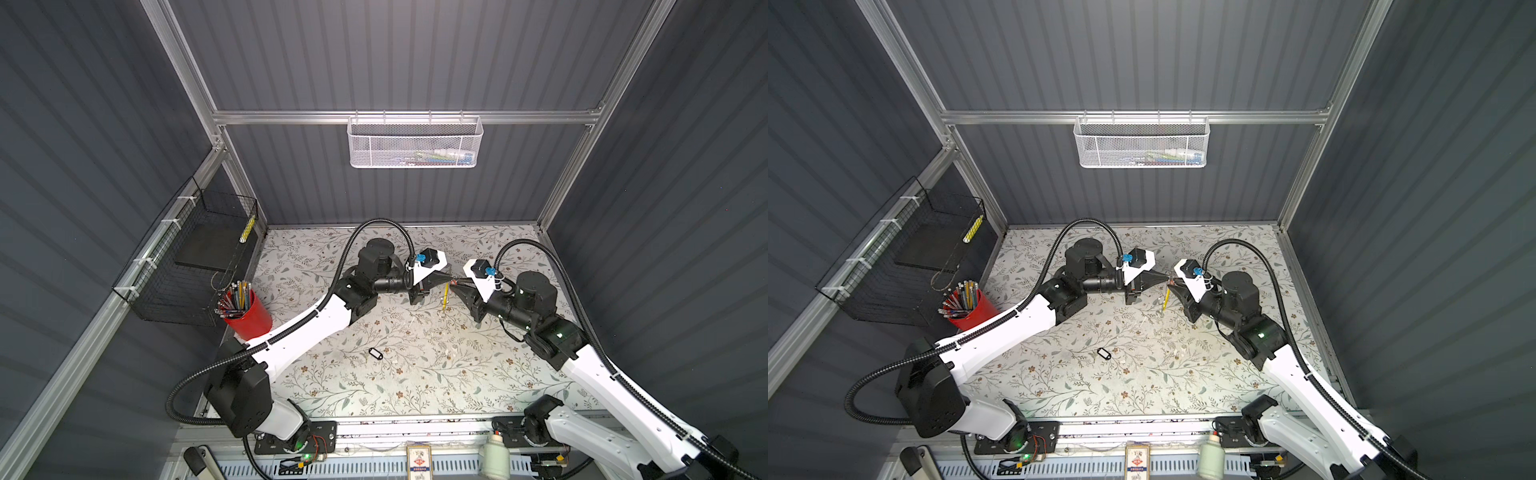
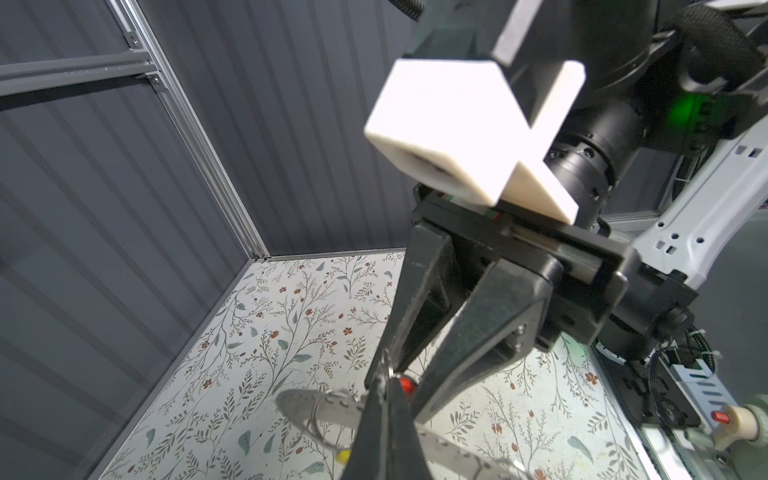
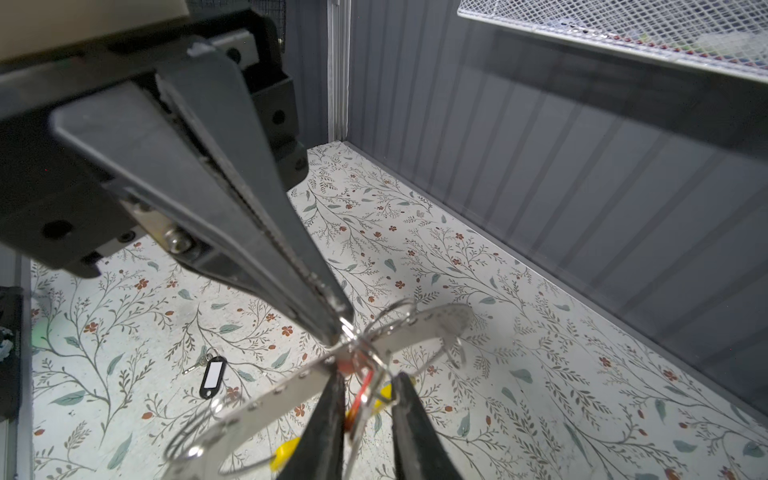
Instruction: Put the keys on the keyring
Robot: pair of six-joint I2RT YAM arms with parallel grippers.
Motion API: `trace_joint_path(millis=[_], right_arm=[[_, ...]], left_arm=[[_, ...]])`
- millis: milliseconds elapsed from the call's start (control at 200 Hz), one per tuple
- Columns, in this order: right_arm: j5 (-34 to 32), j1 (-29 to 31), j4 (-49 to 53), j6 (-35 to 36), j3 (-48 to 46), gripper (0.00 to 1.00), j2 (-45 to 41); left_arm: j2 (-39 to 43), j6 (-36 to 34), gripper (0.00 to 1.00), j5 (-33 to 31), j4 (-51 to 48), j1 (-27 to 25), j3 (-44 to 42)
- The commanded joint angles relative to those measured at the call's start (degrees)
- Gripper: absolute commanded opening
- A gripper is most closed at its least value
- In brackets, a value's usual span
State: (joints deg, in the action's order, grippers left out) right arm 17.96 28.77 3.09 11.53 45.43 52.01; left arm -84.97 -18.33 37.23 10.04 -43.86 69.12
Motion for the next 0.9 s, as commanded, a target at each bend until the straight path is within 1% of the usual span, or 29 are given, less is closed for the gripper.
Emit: trace_joint_path(millis=[0, 165, 260, 430, 650, 745, 775, 825, 895], right_arm=[[-1.7, 0.1, -0.8, 0.1, 1.7, 0.17, 0.1], [-2.1, 0.9, 0.6, 2.5, 1.7, 0.07, -0.1], [-3.2, 1.6, 1.2, 4.0, 1.2, 0.03, -0.3], [-5.7, 3.7, 1.1, 6.8, 1.1, 0.02, 0.2], [-8.2, 5.1, -0.1, 7.9, 1.3, 0.03, 1.2], [-8.4, 5.2, -0.1, 8.2, 1.2, 0.06, 0.8], [-8.8, 5.2, -0.2, 8.2, 1.1, 0.10, 0.5], [-10.2, 5.2, -0.3, 8.3, 0.6, 0.21, -0.3], [-11.1, 4.9, -0.1, 9.0, -0.6, 0.28, -2.0]], left_arm=[[1.9, 2.9, 0.00, 0.2, 3.5, -0.2, -0.5], [2.2, 5.3, 0.00, -1.5, 6.4, -0.3, -1.3], [2.4, 7.6, 0.00, -2.7, 10.0, -0.3, -2.4], [1.6, 12.5, 0.00, -3.1, 15.6, -0.3, -3.5], [0.8, 14.1, 0.00, -2.5, 17.8, -0.3, -4.0], [0.8, 14.7, 0.00, -2.1, 18.8, -0.2, -4.5], [0.8, 14.6, 0.00, -2.0, 18.8, -0.3, -4.6], [0.9, 14.4, 0.00, -1.6, 18.9, -0.3, -4.8], [0.9, 14.1, 0.00, -0.7, 18.5, -0.2, -4.9]])
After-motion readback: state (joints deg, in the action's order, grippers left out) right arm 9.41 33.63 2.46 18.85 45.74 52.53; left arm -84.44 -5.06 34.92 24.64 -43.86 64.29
